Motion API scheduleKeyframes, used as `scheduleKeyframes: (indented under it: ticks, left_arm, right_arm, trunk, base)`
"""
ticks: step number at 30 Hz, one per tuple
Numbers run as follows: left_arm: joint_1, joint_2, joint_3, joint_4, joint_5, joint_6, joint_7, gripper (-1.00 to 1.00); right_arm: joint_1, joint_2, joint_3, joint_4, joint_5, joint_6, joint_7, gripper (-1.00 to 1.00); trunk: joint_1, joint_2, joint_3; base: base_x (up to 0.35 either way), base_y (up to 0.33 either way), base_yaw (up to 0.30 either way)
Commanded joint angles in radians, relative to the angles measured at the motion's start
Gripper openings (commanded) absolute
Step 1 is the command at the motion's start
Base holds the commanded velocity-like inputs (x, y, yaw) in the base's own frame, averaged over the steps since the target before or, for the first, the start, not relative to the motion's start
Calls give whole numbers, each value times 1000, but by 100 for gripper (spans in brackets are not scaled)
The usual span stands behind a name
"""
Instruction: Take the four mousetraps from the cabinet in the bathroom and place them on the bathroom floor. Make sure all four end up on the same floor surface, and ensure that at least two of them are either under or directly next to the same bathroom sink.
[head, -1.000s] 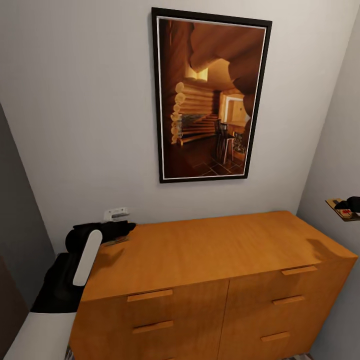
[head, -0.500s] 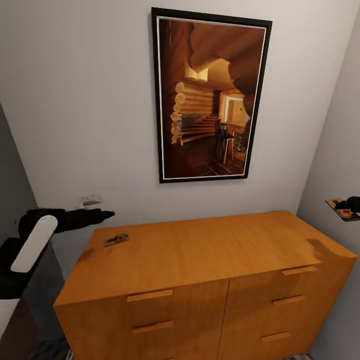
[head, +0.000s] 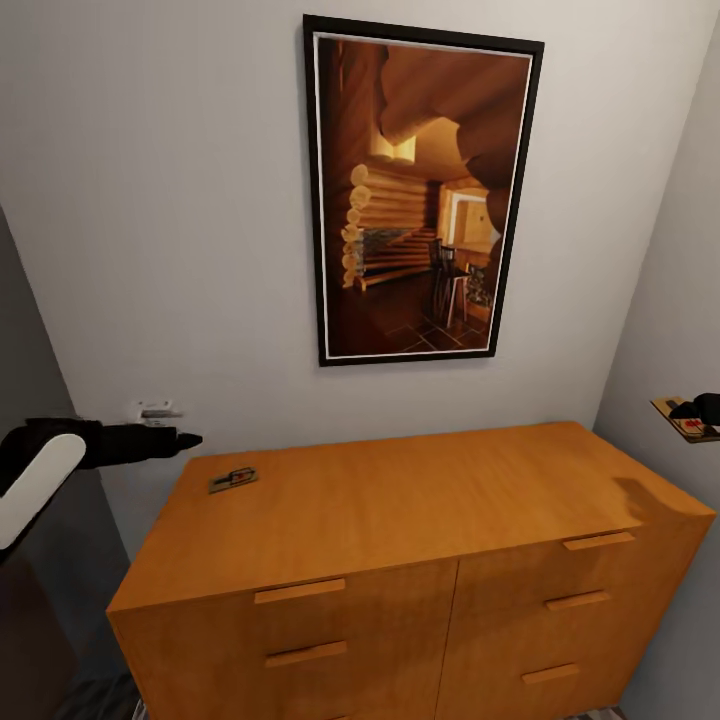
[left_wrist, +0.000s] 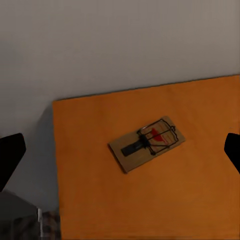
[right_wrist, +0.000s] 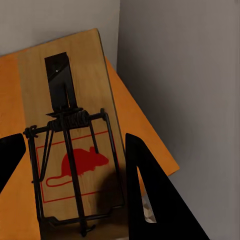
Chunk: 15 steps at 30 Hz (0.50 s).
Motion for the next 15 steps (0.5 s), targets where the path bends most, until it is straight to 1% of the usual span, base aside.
scheduleKeyframes:
  ticks: [1, 2, 3, 5, 10, 15]
  left_arm:
    - [-2, 9, -38, -2, 10, 1, 10, 100]
    - [-2, 14, -54, -2, 10, 1, 10, 100]
    - [-2, 22, -82, -3, 10, 1, 10, 100]
    - [-2, 33, -110, -4, 10, 1, 10, 100]
    - [-2, 45, -134, -5, 10, 1, 10, 100]
    - [-2, 45, -139, -5, 10, 1, 10, 100]
  right_arm:
    - [-2, -1, 4, 0, 10, 2, 10, -100]
    - [-2, -1, 4, 0, 10, 2, 10, -100]
    - [-2, -1, 4, 0, 10, 2, 10, -100]
    - [-2, -1, 4, 0, 10, 2, 10, -100]
    - [-2, -1, 4, -1, 10, 2, 10, -100]
    - [-2, -1, 4, 0, 10, 2, 10, -100]
  trunk:
    - [0, -1, -1]
    - [0, -1, -1]
    - [0, -1, -1]
    - [0, -1, -1]
    - [0, -1, -1]
    - [0, -1, -1]
  base:
    - [0, 0, 0]
    - [0, 0, 0]
    - [0, 0, 0]
    - [0, 0, 0]
    - [0, 0, 0]
    - [3, 0, 0]
